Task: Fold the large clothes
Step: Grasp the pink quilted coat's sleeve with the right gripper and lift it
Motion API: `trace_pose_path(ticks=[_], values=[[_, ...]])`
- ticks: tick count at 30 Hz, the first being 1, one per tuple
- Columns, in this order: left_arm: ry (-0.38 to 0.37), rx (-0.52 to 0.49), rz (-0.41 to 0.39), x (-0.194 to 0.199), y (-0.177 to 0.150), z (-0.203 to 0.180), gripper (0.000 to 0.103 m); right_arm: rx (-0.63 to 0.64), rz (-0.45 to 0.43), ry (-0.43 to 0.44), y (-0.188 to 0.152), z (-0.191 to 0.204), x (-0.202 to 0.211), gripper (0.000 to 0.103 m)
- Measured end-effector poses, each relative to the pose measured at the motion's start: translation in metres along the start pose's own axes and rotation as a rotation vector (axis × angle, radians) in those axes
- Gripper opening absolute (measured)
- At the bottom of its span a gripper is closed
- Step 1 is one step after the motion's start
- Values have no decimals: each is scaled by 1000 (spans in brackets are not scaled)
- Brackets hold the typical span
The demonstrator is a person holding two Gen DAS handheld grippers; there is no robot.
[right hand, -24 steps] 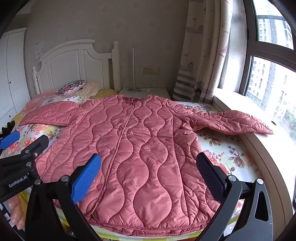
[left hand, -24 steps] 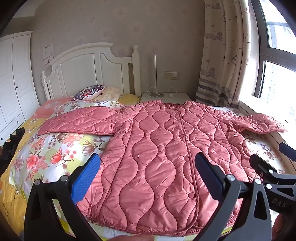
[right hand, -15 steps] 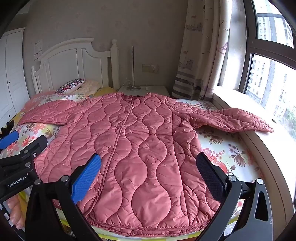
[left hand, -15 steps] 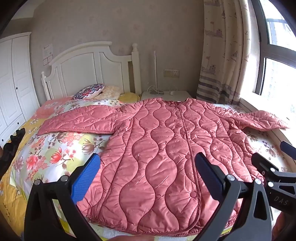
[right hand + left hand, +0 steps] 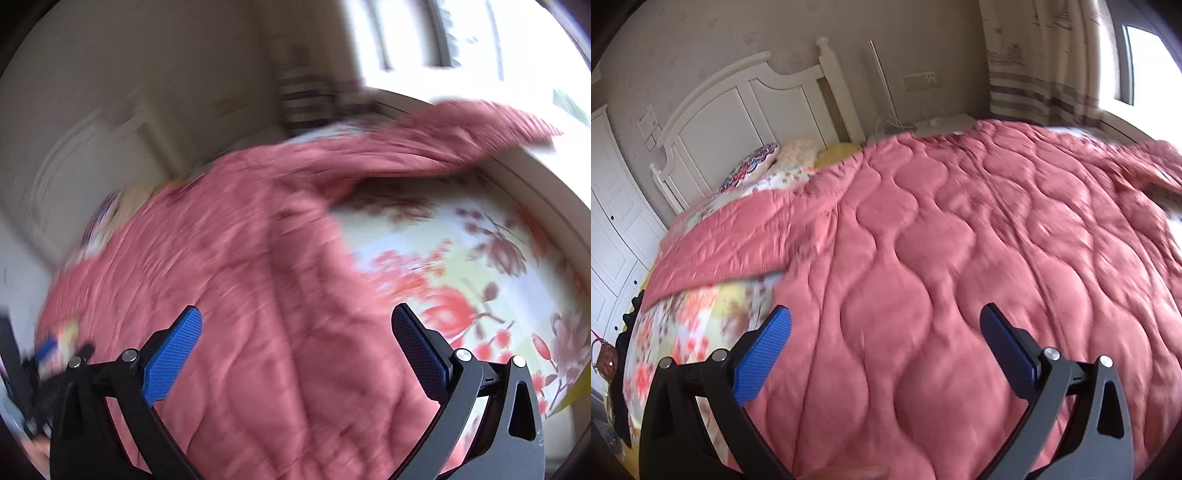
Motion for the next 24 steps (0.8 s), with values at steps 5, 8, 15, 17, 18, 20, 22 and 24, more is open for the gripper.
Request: trace_pose_path(ticks=[5,8,15,17,18,20,22,24], values=[[-49,54,125,-59,17,-9,101,-275,-191,-78,57,-88,-7,99],[-64,39,159,-76,15,-22,101,-362,-253,-105,87,-123,-19,98],[-127,78,166,-89,0,-24,101,-480,-334,-178,116,-174,-45,78],[-180,113,192,-95,-2,-19,101,-498,-347,-171,122,-186,-48,56],[-190,117,194,-96,-1,-19,101,-500,-359,-148,124,-187,-47,38],[-185,107,190,-94,-1,-21,101,-465,-423,-168,133,-178,-39,24],[-182,106,190,-93,-2,-21,101,-391,-495,-211,147,-156,-27,20],[-184,107,189,-93,-2,-21,101,-242,-525,-228,170,-113,-24,19]])
Point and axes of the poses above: each gripper's, at about its wrist camera, not at the fingertips, and x roughly against the way its jaws point, z to its left, y to its top, the point moved 3 cm from there along -x, roughly the way its jaws point, and after that the axes turned 15 degrees about y, right-handed, at the moved point
